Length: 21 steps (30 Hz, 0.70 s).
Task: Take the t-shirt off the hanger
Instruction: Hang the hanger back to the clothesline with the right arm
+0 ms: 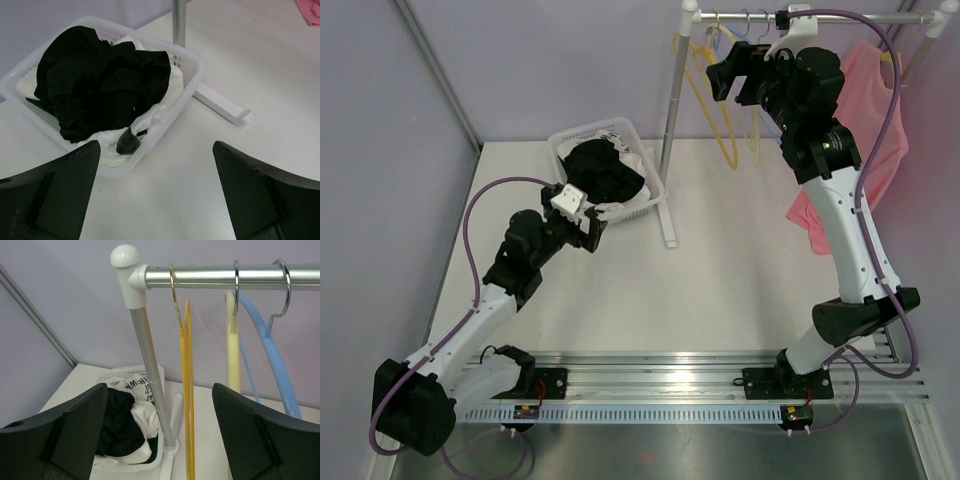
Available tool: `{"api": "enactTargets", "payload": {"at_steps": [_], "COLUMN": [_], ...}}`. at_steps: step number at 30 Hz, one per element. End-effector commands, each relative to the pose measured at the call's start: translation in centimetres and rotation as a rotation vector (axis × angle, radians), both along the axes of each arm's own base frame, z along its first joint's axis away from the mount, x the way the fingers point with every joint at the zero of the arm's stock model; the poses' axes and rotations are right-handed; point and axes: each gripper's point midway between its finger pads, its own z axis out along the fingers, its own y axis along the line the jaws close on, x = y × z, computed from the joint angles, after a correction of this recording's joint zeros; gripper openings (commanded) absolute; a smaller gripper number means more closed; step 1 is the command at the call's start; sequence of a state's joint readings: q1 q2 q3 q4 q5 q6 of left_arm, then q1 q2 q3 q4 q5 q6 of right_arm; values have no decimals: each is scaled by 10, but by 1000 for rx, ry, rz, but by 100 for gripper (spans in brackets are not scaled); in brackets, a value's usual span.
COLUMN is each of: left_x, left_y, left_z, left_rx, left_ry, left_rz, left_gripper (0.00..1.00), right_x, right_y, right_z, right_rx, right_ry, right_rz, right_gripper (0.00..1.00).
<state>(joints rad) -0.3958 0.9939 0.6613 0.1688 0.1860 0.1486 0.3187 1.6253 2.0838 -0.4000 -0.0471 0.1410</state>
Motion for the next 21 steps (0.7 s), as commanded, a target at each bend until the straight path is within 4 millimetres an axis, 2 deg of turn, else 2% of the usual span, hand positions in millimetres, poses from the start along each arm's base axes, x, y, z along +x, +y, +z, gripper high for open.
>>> {"api": "enactTargets", "payload": {"at_steps": [1, 6, 9, 11, 14, 15, 16, 18, 19, 20, 21], "left_x": [3, 0, 0, -1, 5, 8, 10, 14, 14, 14, 15], "left_y": [7, 19, 21, 19, 17, 17, 18, 25, 29, 30, 35], "left_z": [34, 58, 65, 61, 54, 58, 49, 45, 37, 34, 39], "left_rx": [-8, -33, -66, -66, -43, -39, -18, 8, 12, 14, -5], "left_ry": [-117, -175, -156, -125, -82, -82, -56, -60, -67, -80, -123], "left_rz": [38, 97, 121, 110, 112, 118, 127, 162, 178, 179, 209], "left_gripper": [99, 99, 99, 99, 99, 99, 99, 99, 99, 99, 99], "right_x": [-27, -59, -77, -85, -90, -90, -89, -84, -81, -77, -83], "right_y": [-10, -26, -37, -53, -72, -78, -92, -106, -116, -123, -137], "right_z": [39, 67, 84, 93, 98, 97, 97, 90, 94, 84, 93], "right_rx": [9, 63, 68, 78, 83, 71, 81, 21, 12, -33, -43], "right_ry": [-124, -223, -299, -344, -388, -394, -388, -351, -337, -284, -282], "right_rz": [2, -29, -54, -127, -219, -255, -331, -414, -477, -515, -590], "right_gripper": [92, 92, 92, 93, 98, 98, 98, 97, 97, 96, 96]}}
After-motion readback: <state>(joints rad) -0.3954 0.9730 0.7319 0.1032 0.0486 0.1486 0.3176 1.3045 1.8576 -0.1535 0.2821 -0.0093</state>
